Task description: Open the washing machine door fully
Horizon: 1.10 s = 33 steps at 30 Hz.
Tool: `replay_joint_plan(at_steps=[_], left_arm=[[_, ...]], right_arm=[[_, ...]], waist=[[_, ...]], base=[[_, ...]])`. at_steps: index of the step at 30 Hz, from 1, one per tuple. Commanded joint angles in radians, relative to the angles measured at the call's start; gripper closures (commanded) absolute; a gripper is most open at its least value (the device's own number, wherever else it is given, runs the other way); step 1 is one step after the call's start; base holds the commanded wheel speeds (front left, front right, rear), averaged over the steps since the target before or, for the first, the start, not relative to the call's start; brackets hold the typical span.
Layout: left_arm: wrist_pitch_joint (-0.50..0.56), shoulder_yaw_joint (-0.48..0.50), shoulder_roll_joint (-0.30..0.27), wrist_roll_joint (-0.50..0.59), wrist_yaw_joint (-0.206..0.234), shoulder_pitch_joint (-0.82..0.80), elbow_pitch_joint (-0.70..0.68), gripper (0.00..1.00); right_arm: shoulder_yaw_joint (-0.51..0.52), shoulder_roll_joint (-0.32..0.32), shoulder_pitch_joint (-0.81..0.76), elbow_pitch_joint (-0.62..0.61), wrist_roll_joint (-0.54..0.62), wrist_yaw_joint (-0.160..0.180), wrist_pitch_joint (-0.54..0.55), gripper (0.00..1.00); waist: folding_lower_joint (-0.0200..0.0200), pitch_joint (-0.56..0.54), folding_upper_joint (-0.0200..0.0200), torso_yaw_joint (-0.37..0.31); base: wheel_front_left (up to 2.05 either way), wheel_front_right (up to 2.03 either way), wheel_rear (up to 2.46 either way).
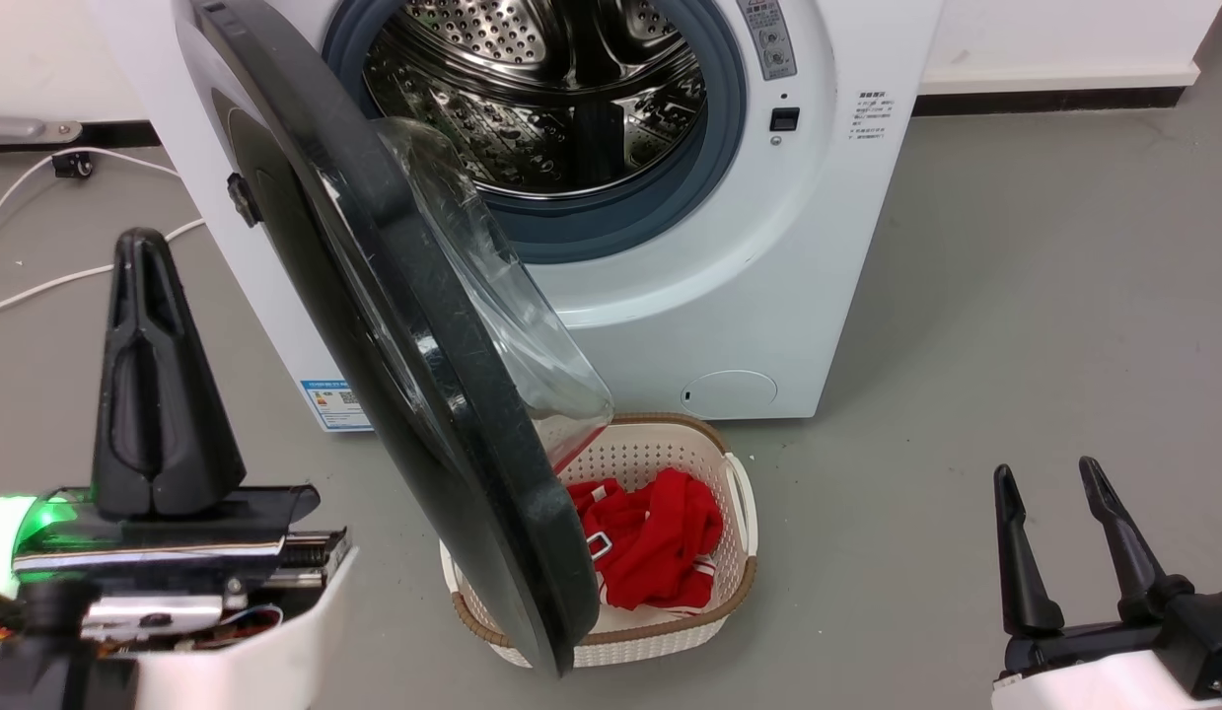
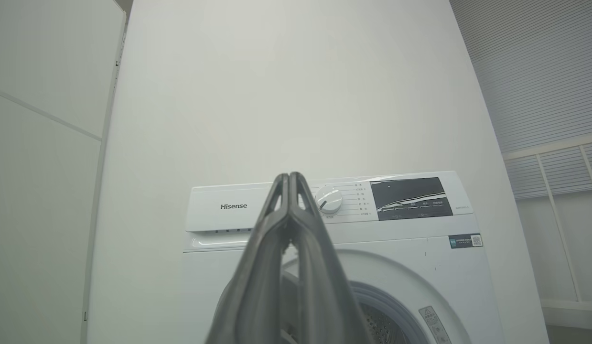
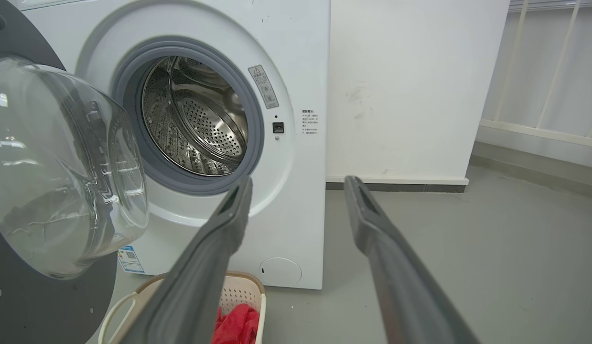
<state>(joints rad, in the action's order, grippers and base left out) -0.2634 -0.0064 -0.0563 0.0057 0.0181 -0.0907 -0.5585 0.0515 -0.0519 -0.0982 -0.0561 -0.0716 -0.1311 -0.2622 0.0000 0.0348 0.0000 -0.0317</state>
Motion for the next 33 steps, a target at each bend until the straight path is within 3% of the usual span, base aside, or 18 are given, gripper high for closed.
replay_joint_plan(at_steps=[1, 7, 15, 27, 33], left_arm=[[-0.002, -0.011, -0.005, 0.008, -0.001, -0.010, -0.028, 1.00], [-0.002, -0.110, -0.005, -0.003, -0.037, 0.004, -0.086, 1.00], [0.005, -0.306, -0.002, -0.076, -0.095, 0.106, 0.035, 1.00], [0.116, -0.446, -0.017, -0.148, -0.123, 0.243, 0.307, 1.00], [0.092, -0.443, -0.012, -0.142, -0.098, 0.201, 0.412, 1.00]], right_arm=[[0.001, 0.003, 0.008, 0.003, -0.004, 0.001, -0.003, 0.00], [0.001, 0.003, 0.002, 0.008, -0.008, 0.001, -0.003, 0.00], [-0.005, 0.003, -0.004, 0.014, -0.016, 0.001, 0.002, 0.00], [-0.008, 0.003, -0.001, 0.024, -0.030, 0.001, 0.006, 0.00], [-0.013, 0.003, 0.011, 0.028, -0.039, 0.001, 0.006, 0.00]], waist=[[0.0000, -0.001, 0.0000, -0.001], [0.0000, -0.006, 0.0000, -0.004], [0.0000, -0.015, 0.0000, -0.010], [0.0000, -0.007, 0.0000, -0.004], [0.0000, 0.008, 0.0000, -0.004]], base=[[0.00, 0.00, 0.00], [0.00, 0.00, 0.00], [0.00, 0.00, 0.00], [0.00, 0.00, 0.00], [0.00, 0.00, 0.00]])
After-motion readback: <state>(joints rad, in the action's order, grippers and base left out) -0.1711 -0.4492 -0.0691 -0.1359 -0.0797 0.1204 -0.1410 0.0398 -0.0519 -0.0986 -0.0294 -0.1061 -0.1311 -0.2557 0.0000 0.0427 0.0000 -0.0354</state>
